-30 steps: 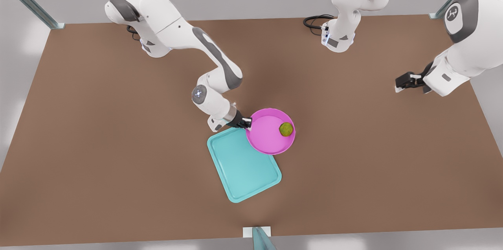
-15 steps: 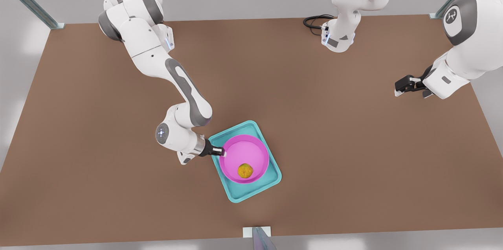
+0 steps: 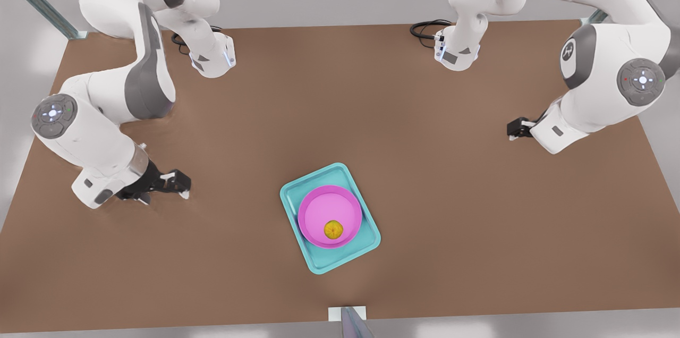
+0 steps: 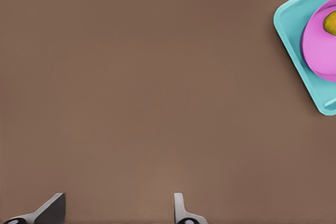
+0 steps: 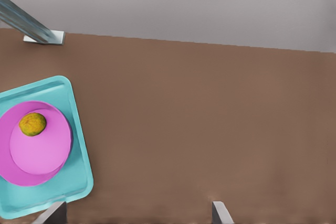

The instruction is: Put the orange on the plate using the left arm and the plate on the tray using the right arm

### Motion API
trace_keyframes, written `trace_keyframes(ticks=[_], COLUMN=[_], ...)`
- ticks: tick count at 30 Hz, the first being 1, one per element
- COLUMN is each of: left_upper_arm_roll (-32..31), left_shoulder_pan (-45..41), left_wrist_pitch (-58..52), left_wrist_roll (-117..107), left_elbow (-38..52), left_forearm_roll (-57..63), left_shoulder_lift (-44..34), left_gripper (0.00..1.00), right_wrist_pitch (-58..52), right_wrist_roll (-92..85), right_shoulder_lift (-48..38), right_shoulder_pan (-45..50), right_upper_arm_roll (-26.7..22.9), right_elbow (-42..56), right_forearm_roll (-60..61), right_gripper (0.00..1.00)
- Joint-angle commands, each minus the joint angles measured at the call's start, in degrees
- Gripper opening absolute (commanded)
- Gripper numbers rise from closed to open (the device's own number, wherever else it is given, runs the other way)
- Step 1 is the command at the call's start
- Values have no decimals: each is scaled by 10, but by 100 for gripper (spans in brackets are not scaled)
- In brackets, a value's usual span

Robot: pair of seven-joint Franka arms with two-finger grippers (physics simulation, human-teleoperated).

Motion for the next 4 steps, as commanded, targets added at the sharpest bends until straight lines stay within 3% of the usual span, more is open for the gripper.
trace_keyframes(ticks=[1,4], left_upper_arm_roll=[1,1], left_shoulder_pan=[0,0], left_wrist_pitch=[13,13], left_wrist_roll=[0,-1], left_elbow=[0,0], left_forearm_roll=[4,5], left_shoulder_lift=[0,0], left_gripper=[100,100], right_wrist_pitch=[-203,-203], right_wrist_roll=[-43,-42], right_shoulder_lift=[-61,-67], right_shoulder_pan=[-2,-1], right_upper_arm_roll=[-2,-2], right_elbow=[-43,-44], right_forearm_roll=[-84,-84], right_gripper=[100,100])
